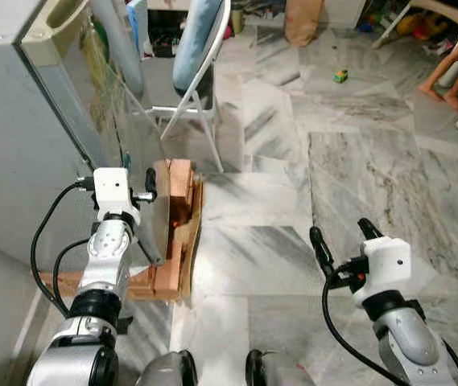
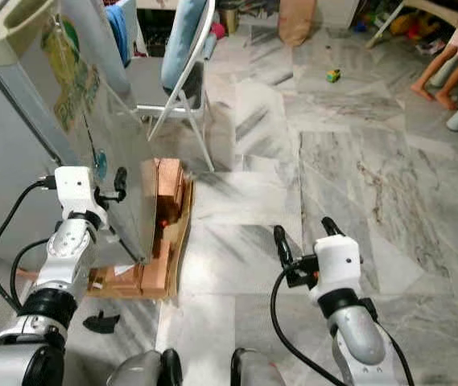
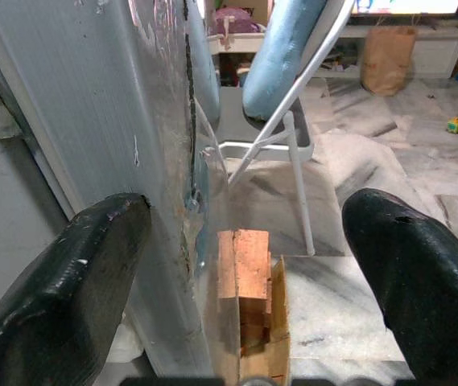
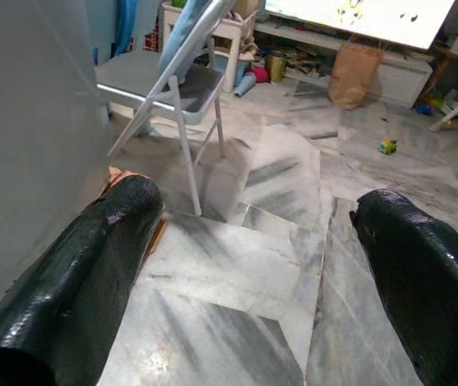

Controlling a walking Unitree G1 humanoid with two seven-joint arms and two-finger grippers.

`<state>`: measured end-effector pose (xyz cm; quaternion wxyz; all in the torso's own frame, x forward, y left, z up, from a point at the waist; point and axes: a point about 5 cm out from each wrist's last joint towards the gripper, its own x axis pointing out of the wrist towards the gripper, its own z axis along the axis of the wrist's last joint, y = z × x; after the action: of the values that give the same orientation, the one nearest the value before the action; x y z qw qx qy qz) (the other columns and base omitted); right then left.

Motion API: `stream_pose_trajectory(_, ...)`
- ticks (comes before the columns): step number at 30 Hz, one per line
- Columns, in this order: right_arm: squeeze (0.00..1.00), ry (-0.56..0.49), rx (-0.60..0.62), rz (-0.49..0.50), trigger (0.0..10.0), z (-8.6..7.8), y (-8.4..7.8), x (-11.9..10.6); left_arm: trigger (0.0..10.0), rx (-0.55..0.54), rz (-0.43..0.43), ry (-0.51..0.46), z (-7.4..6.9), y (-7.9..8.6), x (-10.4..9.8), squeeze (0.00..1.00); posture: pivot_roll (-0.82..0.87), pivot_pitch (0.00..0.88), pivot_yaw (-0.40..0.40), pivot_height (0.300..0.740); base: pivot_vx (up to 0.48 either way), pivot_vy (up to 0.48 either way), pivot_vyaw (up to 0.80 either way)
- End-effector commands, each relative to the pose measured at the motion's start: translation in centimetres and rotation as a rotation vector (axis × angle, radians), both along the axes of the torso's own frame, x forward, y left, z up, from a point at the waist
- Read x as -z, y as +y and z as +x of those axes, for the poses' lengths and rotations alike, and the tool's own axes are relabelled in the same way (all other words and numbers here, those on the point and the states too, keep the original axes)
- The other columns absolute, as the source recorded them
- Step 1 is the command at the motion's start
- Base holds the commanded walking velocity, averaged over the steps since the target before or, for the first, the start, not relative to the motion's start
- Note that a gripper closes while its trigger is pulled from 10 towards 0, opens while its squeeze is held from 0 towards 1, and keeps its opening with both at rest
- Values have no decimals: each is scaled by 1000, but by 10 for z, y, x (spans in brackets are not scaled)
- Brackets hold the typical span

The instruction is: Restocking fridge

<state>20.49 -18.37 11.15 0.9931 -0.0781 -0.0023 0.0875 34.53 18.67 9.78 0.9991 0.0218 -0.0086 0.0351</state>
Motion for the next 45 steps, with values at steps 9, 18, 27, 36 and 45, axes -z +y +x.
stream_pose_trajectory(9, 0, 5, -36, 0, 10000, 0, 8, -6, 10000, -124, 37, -19, 1, 25, -3, 0, -104, 181, -8, 740, 0, 0, 0)
stream_pose_trajectory(18, 0, 3, -50, -1, 10000, 3, 11, -9, 10000, -125, 1, -28, 5, 24, -6, 0, -100, 179, -10, 740, 0, 0, 0)
stream_pose_trajectory(27, 0, 11, -39, -6, 10000, 4, 10, -7, 10000, -34, -37, -48, 19, 3, -19, 0, -106, 179, -3, 740, 0, 0, 0)
stream_pose_trajectory(36, 0, 10, -35, -7, 10000, 4, 11, -7, 10000, 85, -57, -49, 17, -23, -15, 0, -99, 175, 4, 740, 0, 0, 0)
stream_pose_trajectory(45, 0, 12, -44, -4, 10000, 5, 12, -8, 10000, 75, -40, -30, 19, -26, -14, 0, -105, 176, -4, 740, 0, 0, 0)
